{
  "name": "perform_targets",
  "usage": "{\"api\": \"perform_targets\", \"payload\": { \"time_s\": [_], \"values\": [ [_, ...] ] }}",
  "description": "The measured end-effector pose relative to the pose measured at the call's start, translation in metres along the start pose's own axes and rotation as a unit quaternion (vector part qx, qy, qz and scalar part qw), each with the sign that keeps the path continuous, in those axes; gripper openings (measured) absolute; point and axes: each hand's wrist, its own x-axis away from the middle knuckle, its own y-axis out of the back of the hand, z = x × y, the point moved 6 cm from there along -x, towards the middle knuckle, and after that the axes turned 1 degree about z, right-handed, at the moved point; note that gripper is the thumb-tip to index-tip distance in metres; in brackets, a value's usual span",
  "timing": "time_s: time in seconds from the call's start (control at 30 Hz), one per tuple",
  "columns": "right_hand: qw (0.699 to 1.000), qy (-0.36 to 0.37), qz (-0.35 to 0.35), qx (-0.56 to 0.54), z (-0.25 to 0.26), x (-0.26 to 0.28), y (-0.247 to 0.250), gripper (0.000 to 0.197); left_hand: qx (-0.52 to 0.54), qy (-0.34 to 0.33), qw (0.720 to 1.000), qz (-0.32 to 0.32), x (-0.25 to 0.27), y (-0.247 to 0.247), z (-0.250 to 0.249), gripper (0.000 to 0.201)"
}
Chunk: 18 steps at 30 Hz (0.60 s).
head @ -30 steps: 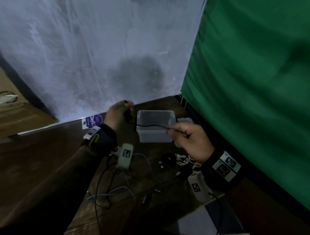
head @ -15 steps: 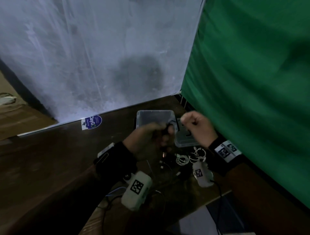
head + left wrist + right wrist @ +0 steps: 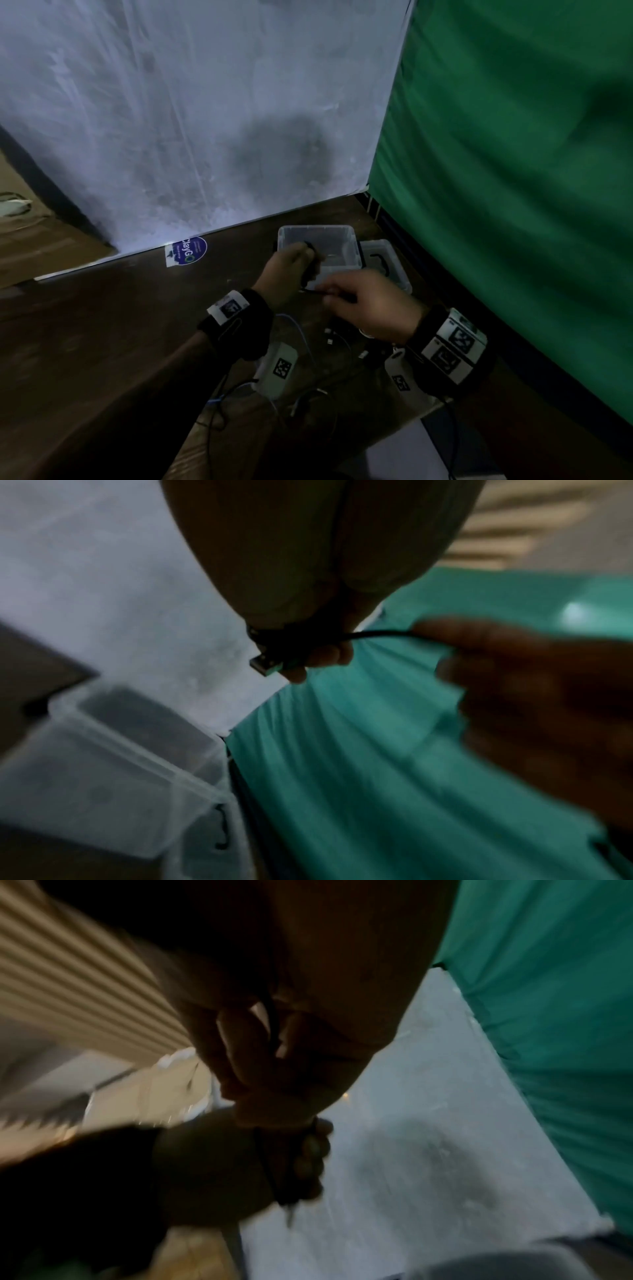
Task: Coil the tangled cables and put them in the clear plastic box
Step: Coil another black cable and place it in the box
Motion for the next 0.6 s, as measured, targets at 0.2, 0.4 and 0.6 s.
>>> {"api": "perform_targets", "payload": {
  "time_s": [0.2,0.4,0.6],
  "values": [
    [0.965,-0.027,-0.155,-0.212,-0.019,-0.005,0.051,0.015,0.066,0.089,0.986,0.127,0.024,-0.026,0.011,0.027],
    [0.971,-0.047,-0.16,-0.169,-0.046,-0.005,0.053,0.021,0.254,0.14,0.944,0.158,0.027,-0.033,-0.001,0.038],
    [0.993,0.012,-0.114,0.032,-0.026,-0.003,0.025,0.024,0.407,0.124,0.891,0.16,0.024,-0.036,-0.021,0.039]
  ]
}}
